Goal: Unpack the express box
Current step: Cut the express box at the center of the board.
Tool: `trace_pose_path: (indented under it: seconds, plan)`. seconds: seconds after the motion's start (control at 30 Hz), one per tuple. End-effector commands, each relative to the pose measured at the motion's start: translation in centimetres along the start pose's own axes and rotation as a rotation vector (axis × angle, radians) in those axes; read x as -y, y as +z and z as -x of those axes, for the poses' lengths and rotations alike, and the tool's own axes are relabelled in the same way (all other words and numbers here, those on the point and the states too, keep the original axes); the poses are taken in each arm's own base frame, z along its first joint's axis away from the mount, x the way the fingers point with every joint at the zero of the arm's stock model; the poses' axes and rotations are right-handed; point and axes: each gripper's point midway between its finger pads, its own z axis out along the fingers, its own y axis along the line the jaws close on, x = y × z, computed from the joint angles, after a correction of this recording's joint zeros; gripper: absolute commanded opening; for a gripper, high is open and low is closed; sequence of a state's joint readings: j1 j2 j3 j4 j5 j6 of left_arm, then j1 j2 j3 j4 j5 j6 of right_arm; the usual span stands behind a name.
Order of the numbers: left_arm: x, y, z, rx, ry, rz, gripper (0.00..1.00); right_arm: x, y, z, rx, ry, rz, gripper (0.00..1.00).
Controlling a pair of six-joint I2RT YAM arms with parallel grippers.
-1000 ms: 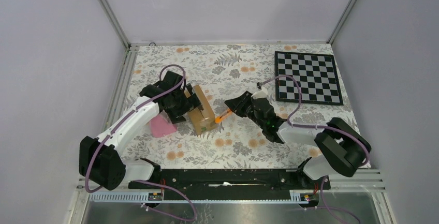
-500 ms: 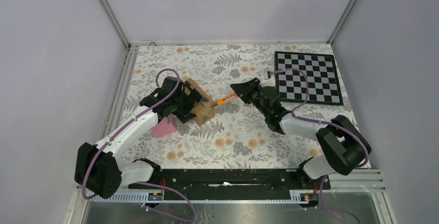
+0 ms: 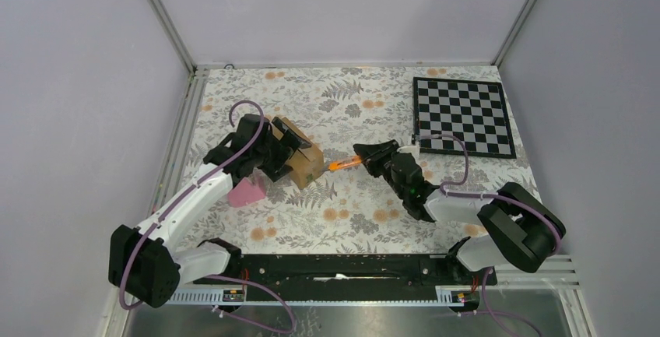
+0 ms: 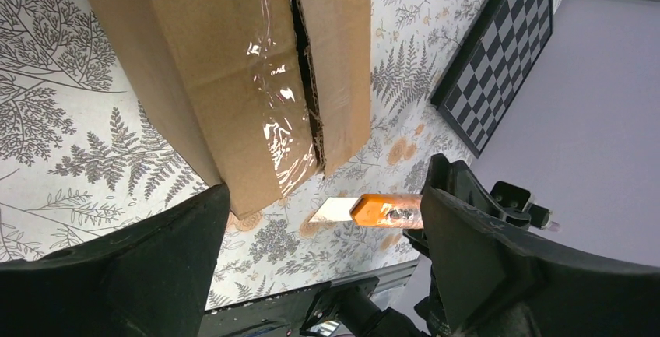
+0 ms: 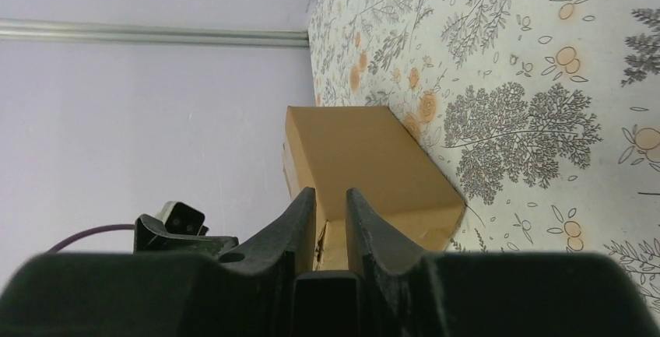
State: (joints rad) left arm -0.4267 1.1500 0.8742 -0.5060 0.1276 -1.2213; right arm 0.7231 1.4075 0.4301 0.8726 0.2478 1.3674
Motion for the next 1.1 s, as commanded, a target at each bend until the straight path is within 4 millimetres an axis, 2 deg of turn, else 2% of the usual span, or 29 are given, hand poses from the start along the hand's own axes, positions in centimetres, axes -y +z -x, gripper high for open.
trace_pose_path:
  seconds: [0.0,0.07,0.1,0.13,0.17,0.77,1.07]
  plan:
    - [0.8,-0.3,0.9,0.028,0.02,-0.058,0.99,-2.2,-0.3,2.7,0.175,0.135,0.055,0.0]
    - [0.7,-0.3,1.1,0.026,0.016,-0.061,0.99,-2.0,-0.2,3.0,0.209,0.157,0.042,0.0]
    - [1.9,-2.2,1.4,0.053,0.028,-0.129,0.99,-2.0,-0.2,3.2,0.222,0.164,0.042,0.0]
    - [0.9,-0.5,1.3,0.031,0.019,-0.077,0.99,-2.0,-0.1,3.3,0.233,0.176,0.044,0.0]
    - [0.7,-0.4,1.4,0.027,0.017,-0.072,0.99,-2.1,0.1,3.4,0.238,0.182,0.046,0.0]
    - [0.6,-0.1,1.7,0.008,0.013,-0.087,0.99,-2.1,1.6,2.6,0.241,0.219,0.052,0.0]
    - [0.6,0.0,1.7,0.005,0.007,-0.095,0.99,-1.7,1.4,2.5,0.244,0.218,0.049,0.0]
